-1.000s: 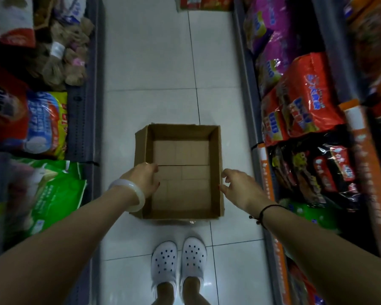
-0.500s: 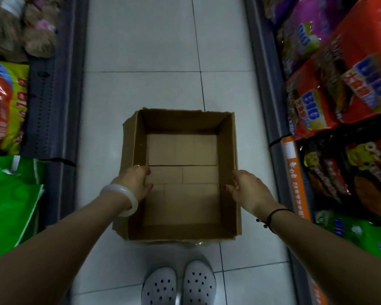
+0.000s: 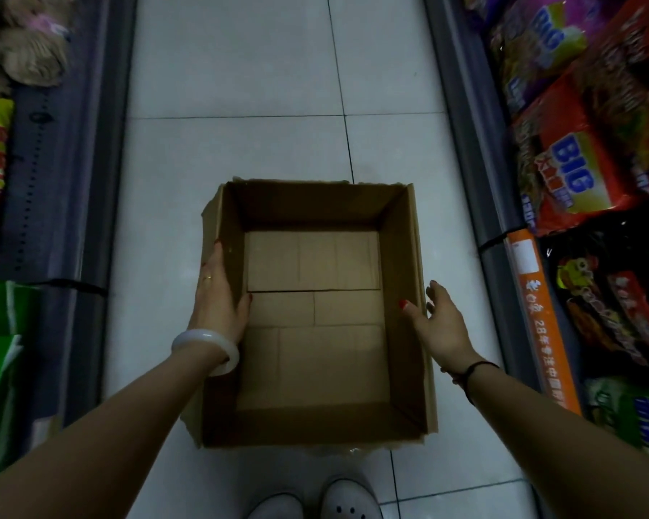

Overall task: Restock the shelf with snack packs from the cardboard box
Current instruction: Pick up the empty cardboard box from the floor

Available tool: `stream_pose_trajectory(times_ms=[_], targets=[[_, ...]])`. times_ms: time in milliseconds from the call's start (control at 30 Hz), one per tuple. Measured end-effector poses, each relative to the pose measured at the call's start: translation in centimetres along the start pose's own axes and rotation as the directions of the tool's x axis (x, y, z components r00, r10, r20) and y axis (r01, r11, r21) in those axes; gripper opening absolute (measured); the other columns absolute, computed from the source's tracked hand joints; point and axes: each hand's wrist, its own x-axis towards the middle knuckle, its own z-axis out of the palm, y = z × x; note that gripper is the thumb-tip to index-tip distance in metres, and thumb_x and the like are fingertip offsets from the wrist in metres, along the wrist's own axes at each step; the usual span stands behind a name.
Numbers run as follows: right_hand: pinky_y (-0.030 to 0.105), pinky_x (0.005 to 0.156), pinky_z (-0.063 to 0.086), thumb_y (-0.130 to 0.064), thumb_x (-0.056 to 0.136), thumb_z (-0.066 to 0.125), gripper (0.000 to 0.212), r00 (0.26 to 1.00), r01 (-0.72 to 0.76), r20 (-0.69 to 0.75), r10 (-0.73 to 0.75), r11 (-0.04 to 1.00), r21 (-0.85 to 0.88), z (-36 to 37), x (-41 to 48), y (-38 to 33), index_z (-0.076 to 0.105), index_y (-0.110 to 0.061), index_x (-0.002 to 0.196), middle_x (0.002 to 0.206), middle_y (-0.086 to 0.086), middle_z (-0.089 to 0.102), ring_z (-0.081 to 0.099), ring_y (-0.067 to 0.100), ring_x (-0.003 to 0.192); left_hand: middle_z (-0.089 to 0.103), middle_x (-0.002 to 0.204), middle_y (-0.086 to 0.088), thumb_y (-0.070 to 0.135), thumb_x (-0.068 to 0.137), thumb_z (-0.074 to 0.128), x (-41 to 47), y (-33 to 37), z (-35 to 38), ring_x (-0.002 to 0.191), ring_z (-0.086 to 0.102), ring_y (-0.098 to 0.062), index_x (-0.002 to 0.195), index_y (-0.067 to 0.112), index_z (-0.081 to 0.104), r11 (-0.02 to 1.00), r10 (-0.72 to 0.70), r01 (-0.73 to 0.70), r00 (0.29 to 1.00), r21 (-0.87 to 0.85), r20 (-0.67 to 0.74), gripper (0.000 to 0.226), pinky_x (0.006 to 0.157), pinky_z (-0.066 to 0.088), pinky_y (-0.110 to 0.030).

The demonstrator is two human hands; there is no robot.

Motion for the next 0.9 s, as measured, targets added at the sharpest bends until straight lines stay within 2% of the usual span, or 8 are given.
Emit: stream_pose_trajectory(times_ms=[67,133,200,267,333,500,633,900], targets=[[0.041,0.104,0.044,-0.033,0.095,0.053,0.058,1.0,-0.01,0.01,0.01,1.0,0.026,0.8,0.3,0.7,0.032,-0.013,0.145,0.145,0.01,0.045,0.047,0.03,0.129,0.004,0.16,-0.006,0.006,0.091,0.053,-0.1,-0.4,0.3,0.146,0.012,-0.024,0.151,0.023,0.001,0.993,-0.083,0.078,0.995,-0.084,-0.056,0.081,0.115,0.023,-0.041],[0.031,0.084,0.051,-0.032,0.096,0.05,0.047,1.0,-0.007,0.0,0.007,0.998,0.056,1.3,0.6,1.0,0.042,-0.009,0.137,0.125,0.01,0.058,0.057,0.027,0.107,0.016,0.158,-0.007,0.009,0.094,0.049,0.0,-1.1,0.5,0.144,0.02,-0.027,0.151,0.019,0.007,0.986,-0.132,0.125,0.99,-0.111,-0.058,0.071,0.114,0.024,-0.042],[0.018,0.066,0.041,-0.029,0.098,0.045,0.04,1.0,0.004,-0.011,-0.003,0.996,0.09,1.7,0.8,1.2,0.047,-0.006,0.13,0.102,0.005,0.057,0.053,0.016,0.083,0.03,0.153,-0.007,0.012,0.097,0.045,0.0,-1.7,0.6,0.139,0.032,-0.03,0.15,0.02,0.015,0.98,-0.15,0.144,0.988,-0.137,-0.036,0.062,0.112,0.03,-0.044],[0.016,0.058,0.035,-0.027,0.1,0.041,0.03,0.999,0.021,-0.028,-0.018,0.993,0.116,1.9,1.0,1.4,0.051,-0.007,0.121,0.084,-0.006,0.052,0.045,0.006,0.068,0.039,0.148,-0.008,0.013,0.098,0.041,0.0,-2.0,0.7,0.131,0.044,-0.033,0.149,0.025,0.018,0.97,-0.162,0.154,0.986,-0.187,-0.028,0.057,0.107,0.039,-0.049],[0.015,0.053,0.033,-0.024,0.101,0.039,0.018,0.999,0.04,-0.041,-0.035,0.991,0.131,2.0,0.9,1.3,0.051,-0.011,0.107,0.073,-0.007,0.048,0.043,0.006,0.061,0.049,0.139,-0.011,0.013,0.099,0.037,0.0,-2.2,0.7,0.118,0.054,-0.035,0.147,0.028,0.023,0.963,-0.18,0.171,0.983,-0.209,-0.024,0.052,0.098,0.047,-0.048],[0.02,0.05,0.034,-0.024,0.101,0.039,0.02,0.998,0.039,-0.051,-0.031,0.985,0.167,1.3,0.4,0.7,0.052,-0.011,0.094,0.067,0.001,0.046,0.041,0.012,0.055,0.061,0.117,-0.016,0.014,0.1,0.036,0.1,-2.2,0.6,0.09,0.056,-0.026,0.136,0.015,0.045,0.928,-0.286,0.272,0.958,-0.255,-0.016,0.037,0.079,0.045,-0.036],[0.024,0.052,0.034,-0.025,0.1,0.04,0.025,0.999,0.014,-0.041,-0.006,0.981,0.194,0.0,-0.9,-0.2,0.052,-0.01,0.085,0.065,0.003,0.045,0.039,0.014,0.055,0.062,0.108,-0.014,0.015,0.1,0.038,-0.9,-1.5,-0.6,0.087,0.054,-0.024,0.13,0.01,0.052,0.92,-0.299,0.287,0.954,-0.268,-0.007,0.034,0.077,0.042,-0.033],[0.025,0.051,0.033,-0.026,0.1,0.041,0.024,0.998,-0.004,-0.056,0.017,0.975,0.22,-5.1,-7.0,-4.6,0.056,-0.01,0.09,0.064,0.002,0.044,0.04,0.014,0.056,0.059,0.093,-0.008,0.017,0.099,0.04,-4.8,3.0,-6.6,0.076,0.052,-0.022,0.126,0.012,0.055,0.911,-0.304,0.287,0.952,-0.295,-0.014,0.031,0.061,0.04,-0.027]])
